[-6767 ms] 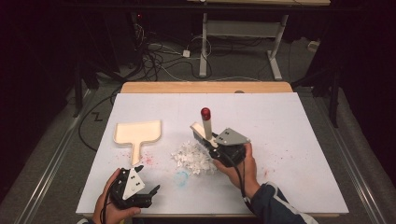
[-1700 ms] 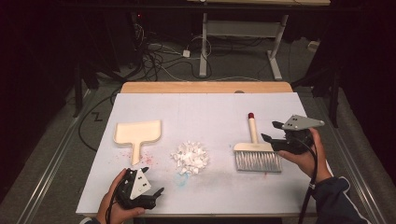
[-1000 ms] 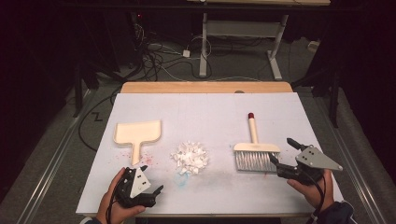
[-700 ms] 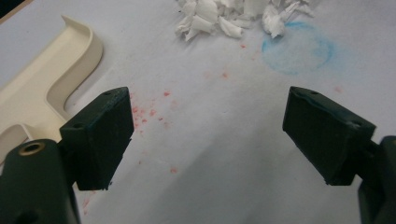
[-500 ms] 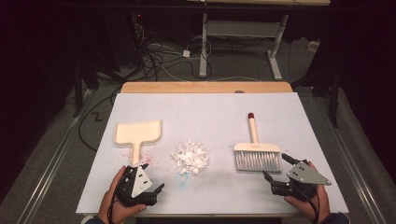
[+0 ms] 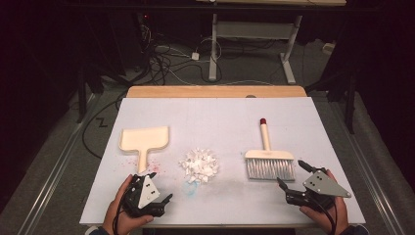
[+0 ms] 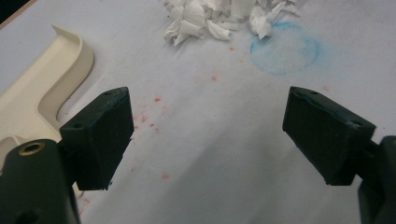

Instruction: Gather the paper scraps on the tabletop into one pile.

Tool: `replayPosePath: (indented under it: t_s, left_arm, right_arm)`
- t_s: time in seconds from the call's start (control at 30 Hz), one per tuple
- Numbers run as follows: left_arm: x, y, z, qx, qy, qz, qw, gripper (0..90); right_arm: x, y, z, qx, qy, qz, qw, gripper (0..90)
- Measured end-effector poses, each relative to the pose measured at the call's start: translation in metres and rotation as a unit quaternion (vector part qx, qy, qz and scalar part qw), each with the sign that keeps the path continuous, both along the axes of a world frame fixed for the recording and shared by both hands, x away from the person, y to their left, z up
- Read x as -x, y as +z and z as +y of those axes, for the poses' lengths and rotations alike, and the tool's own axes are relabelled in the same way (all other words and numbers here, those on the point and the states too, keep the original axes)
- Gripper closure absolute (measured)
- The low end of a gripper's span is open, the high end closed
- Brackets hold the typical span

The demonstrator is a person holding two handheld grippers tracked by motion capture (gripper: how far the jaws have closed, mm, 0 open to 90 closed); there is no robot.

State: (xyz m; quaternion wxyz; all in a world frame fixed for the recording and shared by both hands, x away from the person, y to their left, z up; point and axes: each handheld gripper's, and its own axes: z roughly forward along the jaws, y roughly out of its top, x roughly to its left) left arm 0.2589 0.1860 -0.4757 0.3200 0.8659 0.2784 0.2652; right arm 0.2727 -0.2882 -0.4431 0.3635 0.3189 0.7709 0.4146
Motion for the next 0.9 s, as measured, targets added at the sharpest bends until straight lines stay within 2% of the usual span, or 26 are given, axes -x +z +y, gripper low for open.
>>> replayPosePath:
  t_s: [0.9]
  left_arm:
    - [-0.0044,0.0000,0.0017,0.001,0.011,0.000,0.9999,15.2]
  right_arm:
    - [-0.0026,-0.0009,0.0012,0.001,-0.001,-0.004,1.0000,18.1]
